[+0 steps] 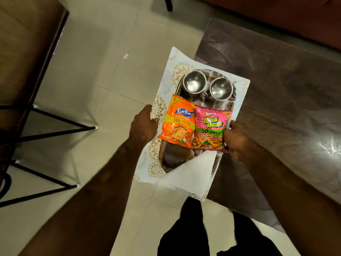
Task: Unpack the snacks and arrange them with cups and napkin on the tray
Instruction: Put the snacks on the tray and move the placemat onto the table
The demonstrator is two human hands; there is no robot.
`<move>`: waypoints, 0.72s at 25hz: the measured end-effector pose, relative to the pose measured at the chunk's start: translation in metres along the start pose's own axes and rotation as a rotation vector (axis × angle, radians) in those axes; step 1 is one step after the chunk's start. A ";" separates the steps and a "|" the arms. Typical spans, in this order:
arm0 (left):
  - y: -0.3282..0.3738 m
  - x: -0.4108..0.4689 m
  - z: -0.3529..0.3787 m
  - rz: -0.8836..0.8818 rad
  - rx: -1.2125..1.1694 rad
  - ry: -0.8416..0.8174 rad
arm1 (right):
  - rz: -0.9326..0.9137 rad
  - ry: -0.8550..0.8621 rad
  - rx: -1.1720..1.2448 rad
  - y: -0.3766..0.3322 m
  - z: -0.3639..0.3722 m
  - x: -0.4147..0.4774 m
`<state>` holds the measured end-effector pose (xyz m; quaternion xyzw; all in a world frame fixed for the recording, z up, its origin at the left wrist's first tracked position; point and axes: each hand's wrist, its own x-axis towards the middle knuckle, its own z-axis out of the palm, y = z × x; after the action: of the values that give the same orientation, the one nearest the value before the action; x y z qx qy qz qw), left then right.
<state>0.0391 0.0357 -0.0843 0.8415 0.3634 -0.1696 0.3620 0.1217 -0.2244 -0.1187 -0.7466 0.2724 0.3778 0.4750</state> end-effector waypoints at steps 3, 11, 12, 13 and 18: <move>0.003 -0.005 -0.017 0.041 0.058 0.053 | 0.022 0.002 0.009 0.004 -0.006 -0.002; 0.011 -0.029 -0.069 0.154 0.097 0.123 | 0.068 0.043 0.014 0.013 -0.025 -0.005; 0.014 -0.033 -0.076 0.184 0.126 0.138 | 0.079 0.038 0.014 0.013 -0.025 -0.006; 0.018 -0.036 -0.084 0.210 0.156 0.151 | 0.092 0.024 0.015 0.011 -0.025 -0.008; 0.031 -0.052 -0.116 0.243 0.229 0.140 | -0.079 0.214 -0.282 -0.024 -0.048 -0.042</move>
<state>0.0291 0.0810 0.0382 0.9247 0.2618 -0.1057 0.2553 0.1313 -0.2561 -0.0596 -0.8518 0.2360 0.3118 0.3485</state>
